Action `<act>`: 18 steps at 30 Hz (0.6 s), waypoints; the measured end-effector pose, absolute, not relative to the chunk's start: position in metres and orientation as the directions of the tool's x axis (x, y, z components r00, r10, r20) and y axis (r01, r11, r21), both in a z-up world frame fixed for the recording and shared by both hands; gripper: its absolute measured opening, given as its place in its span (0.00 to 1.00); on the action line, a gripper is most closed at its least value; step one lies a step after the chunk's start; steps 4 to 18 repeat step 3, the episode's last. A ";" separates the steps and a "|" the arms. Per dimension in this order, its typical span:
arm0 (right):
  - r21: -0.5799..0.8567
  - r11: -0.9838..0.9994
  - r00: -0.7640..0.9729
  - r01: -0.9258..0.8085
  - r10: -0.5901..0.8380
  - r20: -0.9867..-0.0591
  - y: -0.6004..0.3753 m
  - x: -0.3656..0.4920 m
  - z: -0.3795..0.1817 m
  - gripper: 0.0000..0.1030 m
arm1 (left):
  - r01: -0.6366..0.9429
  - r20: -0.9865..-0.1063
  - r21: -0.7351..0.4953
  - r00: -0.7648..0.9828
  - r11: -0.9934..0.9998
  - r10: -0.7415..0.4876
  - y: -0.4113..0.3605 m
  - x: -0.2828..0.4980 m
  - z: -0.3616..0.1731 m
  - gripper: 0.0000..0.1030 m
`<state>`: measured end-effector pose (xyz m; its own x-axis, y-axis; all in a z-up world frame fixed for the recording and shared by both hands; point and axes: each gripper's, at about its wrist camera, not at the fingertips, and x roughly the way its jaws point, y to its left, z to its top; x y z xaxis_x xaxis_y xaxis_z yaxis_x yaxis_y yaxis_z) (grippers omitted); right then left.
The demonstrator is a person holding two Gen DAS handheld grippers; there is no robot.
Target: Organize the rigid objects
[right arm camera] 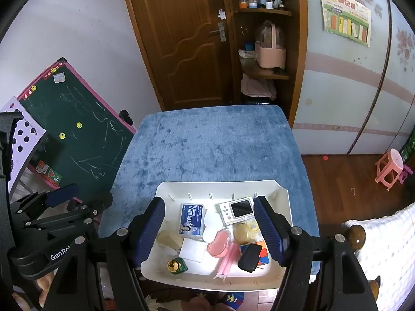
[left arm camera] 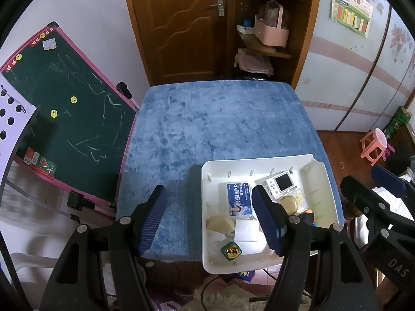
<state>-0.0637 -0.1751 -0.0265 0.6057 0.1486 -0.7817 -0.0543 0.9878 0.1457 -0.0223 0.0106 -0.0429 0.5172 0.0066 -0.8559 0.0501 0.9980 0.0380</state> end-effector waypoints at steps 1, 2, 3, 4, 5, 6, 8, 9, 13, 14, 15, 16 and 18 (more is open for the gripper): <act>0.145 0.988 0.607 -0.056 0.149 -0.781 -0.175 -0.063 -0.026 0.70 | 0.051 -0.856 0.038 0.517 0.998 0.007 0.011 -0.022 -0.043 0.69; 0.144 0.988 0.606 -0.055 0.148 -0.781 -0.175 -0.063 -0.026 0.70 | 0.050 -0.856 0.038 0.517 0.998 0.007 0.011 -0.022 -0.043 0.69; 0.145 0.988 0.606 -0.055 0.148 -0.782 -0.175 -0.063 -0.026 0.70 | 0.051 -0.856 0.037 0.517 0.998 0.006 0.011 -0.022 -0.043 0.69; 0.145 0.988 0.606 -0.055 0.148 -0.782 -0.175 -0.063 -0.026 0.70 | 0.051 -0.856 0.037 0.517 0.998 0.006 0.011 -0.022 -0.043 0.69; 0.145 0.988 0.606 -0.055 0.148 -0.782 -0.175 -0.063 -0.026 0.70 | 0.051 -0.856 0.037 0.517 0.998 0.006 0.011 -0.022 -0.043 0.69; 0.145 0.988 0.606 -0.055 0.148 -0.782 -0.175 -0.063 -0.026 0.70 | 0.051 -0.856 0.037 0.517 0.998 0.006 0.011 -0.022 -0.043 0.69; 0.145 0.988 0.606 -0.055 0.148 -0.782 -0.175 -0.063 -0.026 0.70 | 0.051 -0.856 0.037 0.517 0.998 0.006 0.011 -0.022 -0.043 0.69; 0.145 0.988 0.606 -0.055 0.148 -0.782 -0.175 -0.063 -0.026 0.70 | 0.051 -0.856 0.037 0.517 0.998 0.006 0.011 -0.022 -0.043 0.69; 0.145 0.988 0.606 -0.055 0.148 -0.782 -0.175 -0.063 -0.026 0.70 | 0.051 -0.856 0.037 0.517 0.998 0.006 0.011 -0.022 -0.043 0.69; 0.145 0.988 0.606 -0.055 0.148 -0.782 -0.175 -0.063 -0.026 0.70 | 0.051 -0.856 0.037 0.517 0.998 0.006 0.011 -0.022 -0.043 0.69; 0.145 0.988 0.606 -0.055 0.148 -0.782 -0.175 -0.063 -0.026 0.70 | 0.051 -0.856 0.037 0.517 0.998 0.006 0.011 -0.022 -0.043 0.69; 0.145 0.988 0.606 -0.055 0.148 -0.782 -0.175 -0.063 -0.026 0.70 | 0.051 -0.856 0.037 0.517 0.998 0.006 0.011 -0.022 -0.043 0.69; 0.145 0.988 0.606 -0.055 0.148 -0.782 -0.175 -0.063 -0.026 0.70 | 0.051 -0.856 0.037 0.517 0.998 0.006 0.011 -0.022 -0.043 0.69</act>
